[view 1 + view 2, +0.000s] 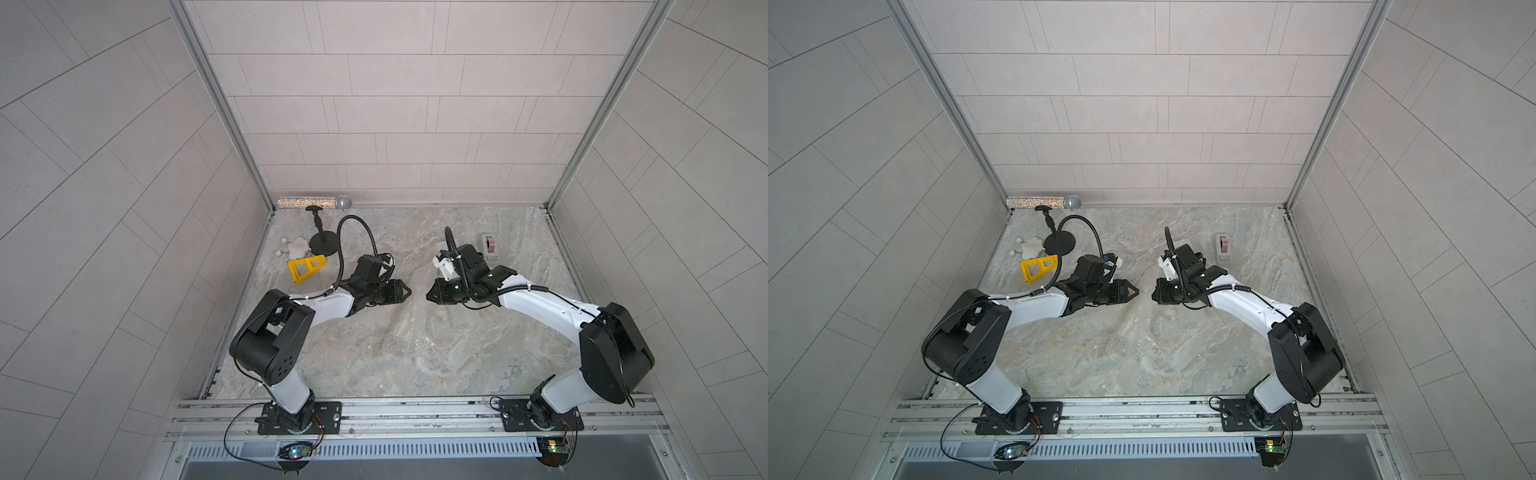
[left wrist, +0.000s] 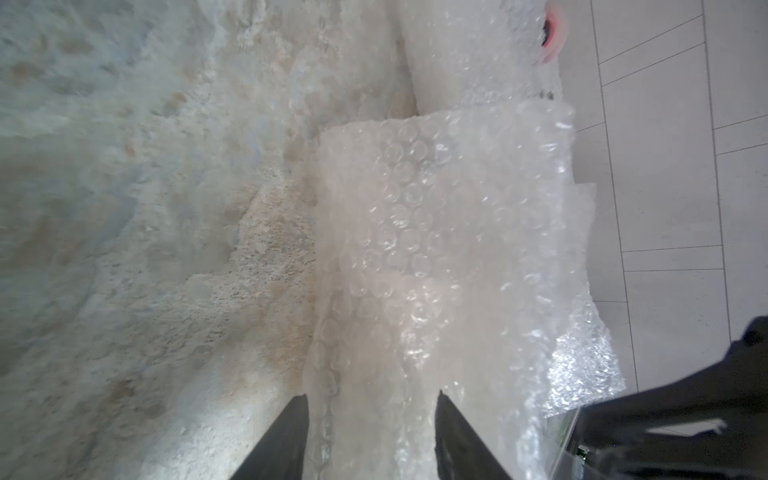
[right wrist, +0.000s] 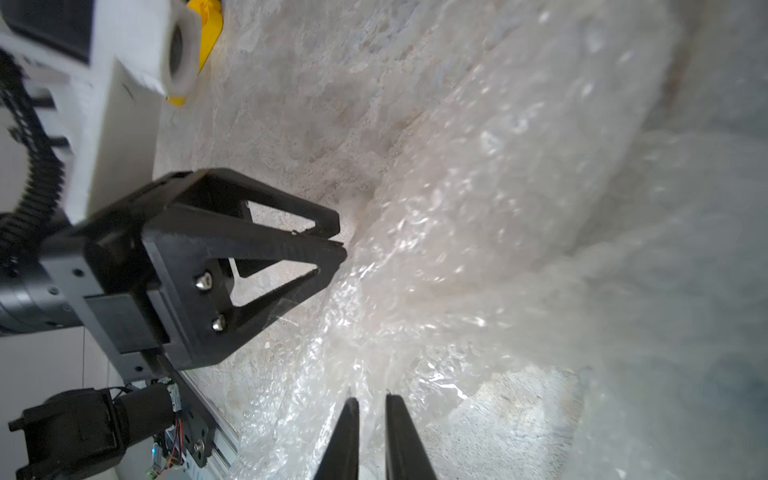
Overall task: Wrap vases in bubble wrap
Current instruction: Stick the tape on the bubble wrap.
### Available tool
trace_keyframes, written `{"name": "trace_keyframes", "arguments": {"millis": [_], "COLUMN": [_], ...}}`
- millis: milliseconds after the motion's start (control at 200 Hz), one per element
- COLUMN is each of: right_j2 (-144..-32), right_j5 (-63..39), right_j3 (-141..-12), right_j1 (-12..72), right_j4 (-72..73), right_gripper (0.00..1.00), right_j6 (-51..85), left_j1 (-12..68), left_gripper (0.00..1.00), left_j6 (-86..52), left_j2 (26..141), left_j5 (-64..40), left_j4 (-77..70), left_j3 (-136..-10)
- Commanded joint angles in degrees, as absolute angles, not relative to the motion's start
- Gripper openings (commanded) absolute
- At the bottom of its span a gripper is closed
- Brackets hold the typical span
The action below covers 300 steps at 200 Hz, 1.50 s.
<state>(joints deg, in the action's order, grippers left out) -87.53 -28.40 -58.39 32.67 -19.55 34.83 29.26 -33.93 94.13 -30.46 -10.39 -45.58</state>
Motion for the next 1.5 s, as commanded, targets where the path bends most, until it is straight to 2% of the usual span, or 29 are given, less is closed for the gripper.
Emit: {"name": "trace_keyframes", "arguments": {"millis": [0,320,591,891,981,1496], "right_j2": [-89.45,-99.52,-107.18,-104.5,-105.22,-112.48], "right_j5": [-29.35,-29.71,-31.88,-29.99,-29.57,-18.81], "right_j3": [-60.67,-65.15,-65.21,-68.16,-70.59,-78.59], "right_j1": [33.93,33.79,33.05,33.57,34.08,37.7], "right_j4": [-16.5,-12.3,-7.02,-12.21,-14.86,-26.97], "right_gripper": [0.14,0.06,0.04,0.02,0.02,0.01], "right_j6": [36.73,35.97,35.67,33.24,31.88,24.04], "left_j1": [29.0,28.92,29.0,29.97,30.44,32.08], "left_gripper": [0.54,0.55,0.55,0.53,0.49,0.49], "left_j6": [-33.83,-34.54,-34.2,-36.3,-36.89,-38.19], "left_j2": [91.49,86.03,84.09,82.91,83.26,84.85], "left_j5": [-31.26,-31.0,-31.2,-32.51,-32.93,-31.56], "left_j4": [-9.89,-6.29,-4.2,-5.87,-6.39,-9.56], "left_j3": [-44.06,-39.99,-38.37,-35.75,-35.17,-33.66]}}
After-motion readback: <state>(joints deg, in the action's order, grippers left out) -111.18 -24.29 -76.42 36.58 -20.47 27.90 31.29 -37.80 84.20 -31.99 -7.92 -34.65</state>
